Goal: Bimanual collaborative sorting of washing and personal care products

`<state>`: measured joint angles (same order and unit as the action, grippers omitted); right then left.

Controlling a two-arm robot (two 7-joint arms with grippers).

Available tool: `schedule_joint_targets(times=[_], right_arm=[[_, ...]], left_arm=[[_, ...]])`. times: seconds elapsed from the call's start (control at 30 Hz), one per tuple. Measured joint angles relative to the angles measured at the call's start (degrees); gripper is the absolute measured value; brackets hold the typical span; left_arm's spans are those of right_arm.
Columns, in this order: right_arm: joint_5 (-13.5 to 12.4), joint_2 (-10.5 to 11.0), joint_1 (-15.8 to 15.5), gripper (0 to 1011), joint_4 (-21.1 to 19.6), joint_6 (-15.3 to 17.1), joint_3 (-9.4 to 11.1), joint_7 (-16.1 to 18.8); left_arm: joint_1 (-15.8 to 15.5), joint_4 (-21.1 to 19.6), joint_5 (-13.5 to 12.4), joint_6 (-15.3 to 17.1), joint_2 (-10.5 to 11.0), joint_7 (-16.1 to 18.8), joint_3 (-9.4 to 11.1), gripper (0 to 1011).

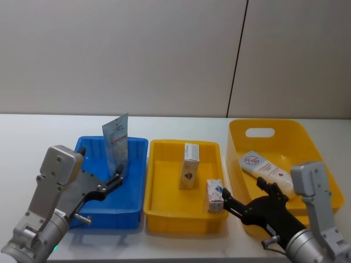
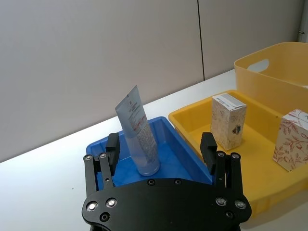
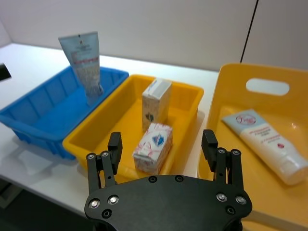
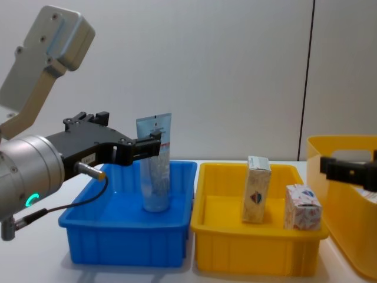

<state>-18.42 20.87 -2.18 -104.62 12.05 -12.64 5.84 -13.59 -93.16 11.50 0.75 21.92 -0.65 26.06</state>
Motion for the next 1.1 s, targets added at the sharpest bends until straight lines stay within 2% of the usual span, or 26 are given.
schedule_joint_targets(times=[0.33, 0.67, 1.1], right_arm=[[1.51, -0.90, 1.07, 1003, 0.34, 6.13, -1.81, -1.62], [3.19, -2.51, 2.50, 1003, 1.88, 8.81, -3.64, -2.70], [5.27, -5.13, 4.02, 1003, 4.13, 10.19, -5.39, -4.59]], left_arm=[[0.01, -0.02, -0.02, 0.00, -0.02, 0.03, -0.02, 1001], [0.00, -0.02, -0.02, 0.00, -0.03, 0.03, -0.03, 1001], [0.00, -0.01, -0.01, 0.04, -0.03, 0.02, -0.03, 1001]])
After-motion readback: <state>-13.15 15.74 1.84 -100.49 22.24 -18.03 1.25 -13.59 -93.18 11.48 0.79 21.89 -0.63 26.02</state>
